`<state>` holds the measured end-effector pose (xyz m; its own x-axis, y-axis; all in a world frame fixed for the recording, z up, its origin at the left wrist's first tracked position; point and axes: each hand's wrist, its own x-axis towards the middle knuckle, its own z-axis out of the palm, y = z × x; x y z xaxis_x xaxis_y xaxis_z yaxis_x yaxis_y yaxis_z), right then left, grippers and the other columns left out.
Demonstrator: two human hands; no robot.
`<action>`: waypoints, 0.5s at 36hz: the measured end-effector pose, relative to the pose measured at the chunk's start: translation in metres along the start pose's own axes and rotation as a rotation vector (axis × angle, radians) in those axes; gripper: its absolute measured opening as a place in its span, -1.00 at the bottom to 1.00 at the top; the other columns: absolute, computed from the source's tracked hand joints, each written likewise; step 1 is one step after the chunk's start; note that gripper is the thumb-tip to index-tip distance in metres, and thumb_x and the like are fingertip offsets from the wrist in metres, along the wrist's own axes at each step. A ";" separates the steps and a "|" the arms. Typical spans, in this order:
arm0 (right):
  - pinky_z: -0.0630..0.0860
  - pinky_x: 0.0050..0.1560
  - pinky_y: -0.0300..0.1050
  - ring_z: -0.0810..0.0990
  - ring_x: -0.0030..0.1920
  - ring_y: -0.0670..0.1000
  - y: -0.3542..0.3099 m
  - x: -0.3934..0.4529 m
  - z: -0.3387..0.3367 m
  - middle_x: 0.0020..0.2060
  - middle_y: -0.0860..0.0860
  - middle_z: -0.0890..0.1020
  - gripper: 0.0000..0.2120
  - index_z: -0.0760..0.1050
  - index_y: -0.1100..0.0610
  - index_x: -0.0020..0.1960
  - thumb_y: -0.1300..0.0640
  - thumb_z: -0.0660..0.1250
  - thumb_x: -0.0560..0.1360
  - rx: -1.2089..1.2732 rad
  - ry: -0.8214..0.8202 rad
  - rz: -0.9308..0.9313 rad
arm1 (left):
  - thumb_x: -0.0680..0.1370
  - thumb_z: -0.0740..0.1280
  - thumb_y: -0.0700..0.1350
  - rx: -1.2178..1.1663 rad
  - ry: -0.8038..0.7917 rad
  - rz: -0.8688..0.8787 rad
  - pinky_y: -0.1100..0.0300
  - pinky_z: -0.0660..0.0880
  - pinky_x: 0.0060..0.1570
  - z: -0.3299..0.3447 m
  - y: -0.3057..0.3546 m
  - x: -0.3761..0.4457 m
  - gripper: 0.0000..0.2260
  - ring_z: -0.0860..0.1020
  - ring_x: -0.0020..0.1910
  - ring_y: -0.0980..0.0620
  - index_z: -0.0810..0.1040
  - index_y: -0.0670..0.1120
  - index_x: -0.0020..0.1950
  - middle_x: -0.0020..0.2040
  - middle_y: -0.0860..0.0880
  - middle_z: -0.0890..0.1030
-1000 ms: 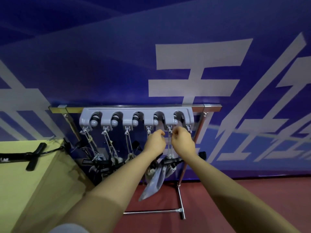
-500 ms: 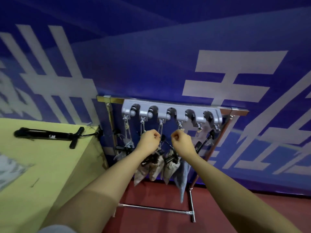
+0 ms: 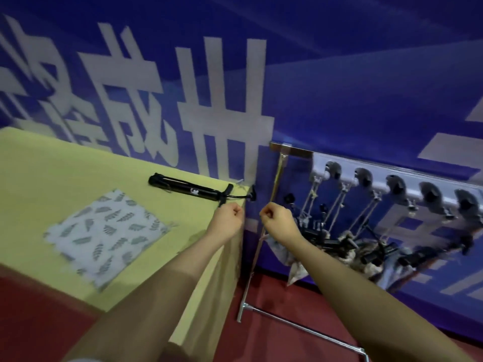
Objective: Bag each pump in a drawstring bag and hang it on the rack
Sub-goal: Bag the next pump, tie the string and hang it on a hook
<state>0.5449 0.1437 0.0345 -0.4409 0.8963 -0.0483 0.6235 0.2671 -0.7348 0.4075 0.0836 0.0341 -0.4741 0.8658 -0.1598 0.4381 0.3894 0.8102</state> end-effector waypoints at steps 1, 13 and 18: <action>0.51 -0.13 0.03 0.56 -0.18 0.10 -0.006 0.001 0.009 -0.29 0.02 0.55 -0.88 0.49 0.12 -0.15 0.20 0.20 0.52 -0.005 -0.015 -0.005 | 0.54 0.22 -0.20 -0.003 0.010 -0.001 -0.02 0.55 -0.02 -0.009 -0.005 -0.002 -0.86 0.62 -0.09 -0.22 0.57 -0.15 -0.12 -0.09 -0.22 0.66; 0.52 -0.11 -0.05 0.55 -0.14 0.05 -0.088 0.023 0.133 -0.16 0.02 0.57 -0.86 0.52 0.12 -0.05 0.23 0.18 0.55 -0.045 -0.193 -0.090 | 0.58 0.17 -0.25 0.048 0.069 -0.128 0.19 0.48 0.00 -0.119 -0.108 0.009 -0.79 0.56 0.06 -0.10 0.57 -0.18 0.10 0.03 -0.09 0.60; 0.50 -0.06 -0.06 0.54 -0.09 0.04 -0.092 0.039 0.170 -0.01 0.09 0.62 -0.82 0.55 0.14 0.04 0.21 0.18 0.55 -0.133 -0.284 -0.115 | 0.57 0.17 -0.27 0.087 0.087 -0.190 0.18 0.45 0.00 -0.133 -0.146 0.018 -0.79 0.55 0.07 -0.10 0.57 -0.20 0.09 0.11 -0.14 0.61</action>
<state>0.3604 0.0941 -0.0143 -0.6637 0.7283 -0.1706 0.6298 0.4212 -0.6526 0.2338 0.0002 -0.0124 -0.6171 0.7453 -0.2523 0.3973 0.5719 0.7177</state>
